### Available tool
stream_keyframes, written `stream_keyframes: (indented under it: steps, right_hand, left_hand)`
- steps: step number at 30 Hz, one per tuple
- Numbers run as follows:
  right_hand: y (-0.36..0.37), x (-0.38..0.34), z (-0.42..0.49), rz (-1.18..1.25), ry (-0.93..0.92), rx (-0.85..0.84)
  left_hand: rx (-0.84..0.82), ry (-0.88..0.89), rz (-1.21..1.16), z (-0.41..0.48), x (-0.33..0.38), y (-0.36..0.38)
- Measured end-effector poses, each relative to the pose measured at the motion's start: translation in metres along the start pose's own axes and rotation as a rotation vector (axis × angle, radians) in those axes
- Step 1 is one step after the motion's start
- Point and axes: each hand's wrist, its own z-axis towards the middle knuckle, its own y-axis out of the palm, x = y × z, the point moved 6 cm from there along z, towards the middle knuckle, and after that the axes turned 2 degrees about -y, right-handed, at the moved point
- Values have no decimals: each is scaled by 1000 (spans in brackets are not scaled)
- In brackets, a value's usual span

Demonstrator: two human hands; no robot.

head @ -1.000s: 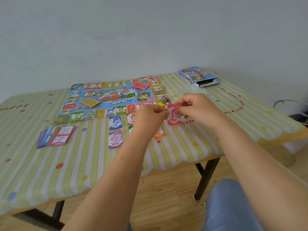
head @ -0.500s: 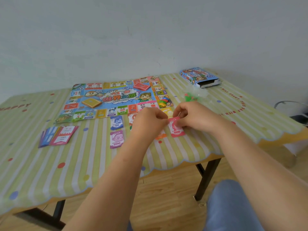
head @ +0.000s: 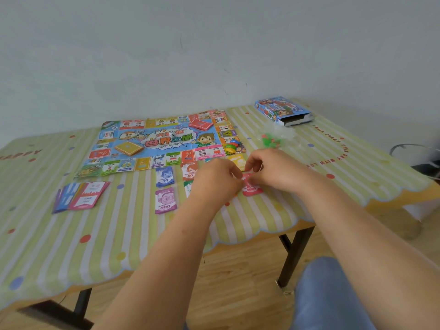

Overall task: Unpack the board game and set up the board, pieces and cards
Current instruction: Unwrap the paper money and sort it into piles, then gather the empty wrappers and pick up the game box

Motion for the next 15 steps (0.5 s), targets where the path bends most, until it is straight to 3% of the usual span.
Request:
stream_keyframes:
  steps: [6, 11, 15]
  right_hand:
    - [-10, 8, 0, 86, 16, 82]
    - [-43, 21, -4, 251, 62, 335]
    - [-65, 40, -5, 243, 128, 492]
  left_hand:
    - [66, -10, -69, 6, 3, -4]
    - [100, 18, -110, 15, 14, -7]
    - [92, 52, -134, 26, 27, -3]
